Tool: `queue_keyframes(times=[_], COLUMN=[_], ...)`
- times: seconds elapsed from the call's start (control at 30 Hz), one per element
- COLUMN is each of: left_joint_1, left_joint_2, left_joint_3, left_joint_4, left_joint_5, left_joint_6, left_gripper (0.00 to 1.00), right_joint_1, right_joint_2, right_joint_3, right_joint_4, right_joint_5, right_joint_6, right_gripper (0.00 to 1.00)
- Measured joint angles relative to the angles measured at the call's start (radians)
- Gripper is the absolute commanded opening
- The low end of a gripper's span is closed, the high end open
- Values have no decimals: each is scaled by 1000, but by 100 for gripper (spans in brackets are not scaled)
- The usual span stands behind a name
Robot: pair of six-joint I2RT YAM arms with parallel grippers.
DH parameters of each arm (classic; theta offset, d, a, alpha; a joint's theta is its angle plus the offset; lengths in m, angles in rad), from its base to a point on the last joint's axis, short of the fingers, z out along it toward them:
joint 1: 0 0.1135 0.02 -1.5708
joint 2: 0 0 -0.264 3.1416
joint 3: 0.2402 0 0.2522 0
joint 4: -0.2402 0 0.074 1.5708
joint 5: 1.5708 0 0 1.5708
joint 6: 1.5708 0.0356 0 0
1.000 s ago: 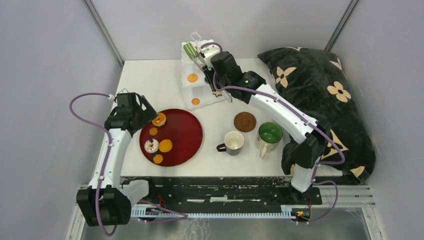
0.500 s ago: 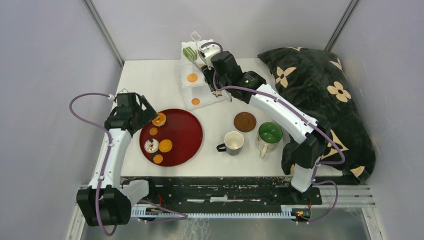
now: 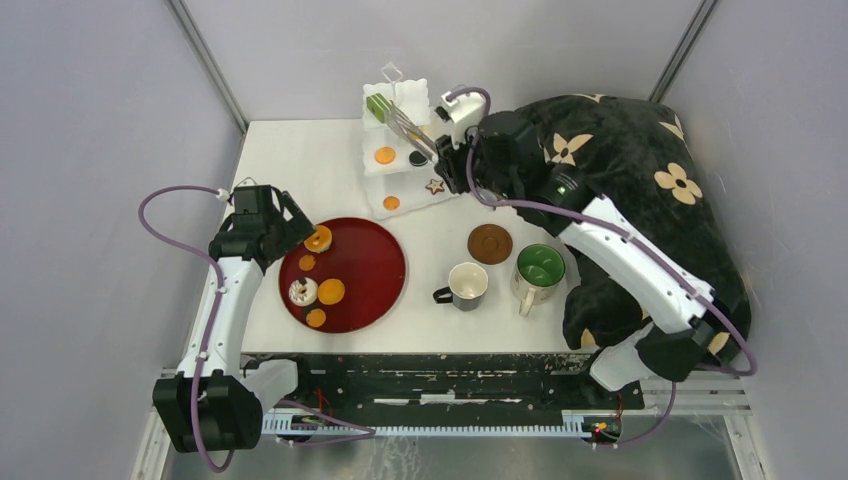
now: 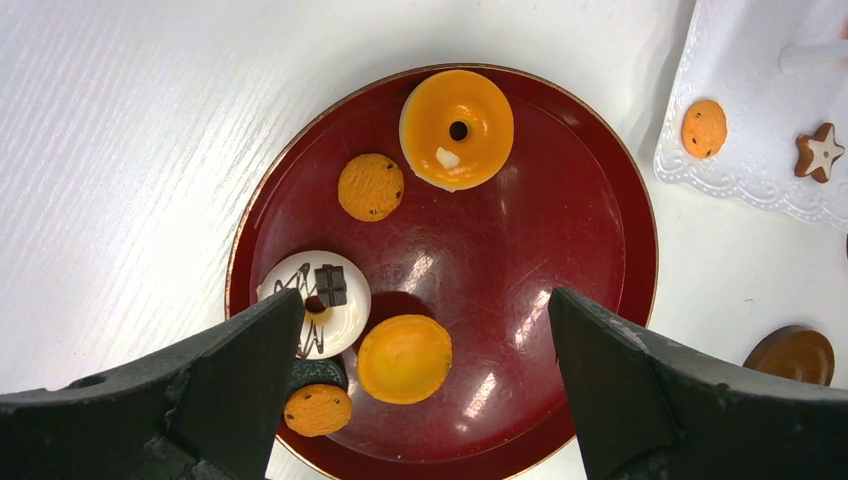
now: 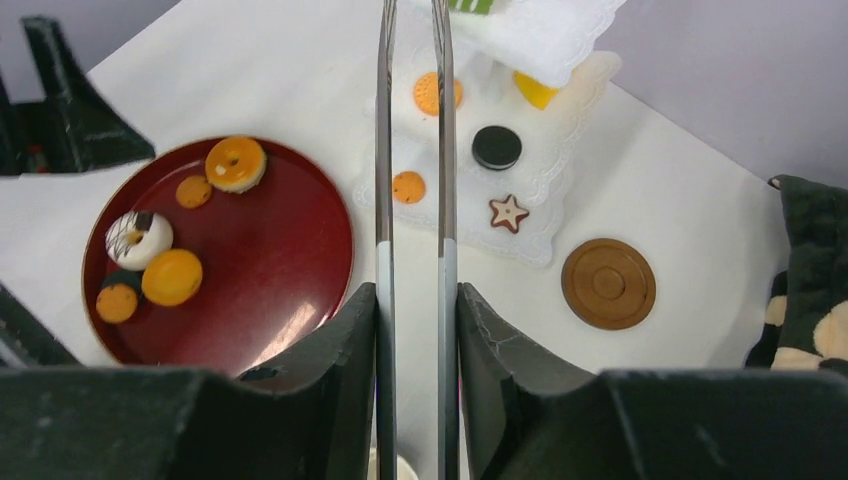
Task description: Serve the afternoon tea
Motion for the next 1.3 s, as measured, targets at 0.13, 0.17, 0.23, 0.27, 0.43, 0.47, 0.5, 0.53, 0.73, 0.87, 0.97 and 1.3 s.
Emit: queue_keyframes(times=[0.13,0.17,0.23,0.27,0.43,0.47,0.5,0.53,0.73,0.87,0.97,1.3], left_joint_1=[0,0,0,0,0,0,0,0,0,0,0,0], left_joint_2=[1,2,7,11,16,13,12,9,-27,-51,-54,-55], left_joint_3=[14,23,42,54,79,80,80,80,81,81,81,80], left_joint_4=[-6,-8,-11,-14,-19,-24,-26,-27,-34,-41,-45,-47], left_joint_5=[-10,-16,-28,-36,-46,-47,-47,-46,-21,-19,-19,5], left_joint_6=[0,0,0,0,0,0,0,0,0,0,0,0], left_gripper=[99,99,99,99,99,99,99,99,99,99,99,99], right_joint_1=[52,82,145,172,257,259,260,260,260,260,260,260], right_joint_2=[-145,-177,-217,-223,-213,-201,-182,-154,8,78,103,158], right_joint_3=[-183,-233,-312,-340,-505,-526,-540,-545,-537,-517,-513,-497], right_joint_4=[21,21,16,16,88,95,106,115,162,174,193,259], right_joint_5=[-52,-65,-101,-120,-138,-138,-137,-133,-108,-94,-91,-71], right_joint_6=[-39,-44,-46,-42,29,40,53,65,111,135,160,200], right_gripper=[22,21,20,20,23,24,25,27,35,39,41,46])
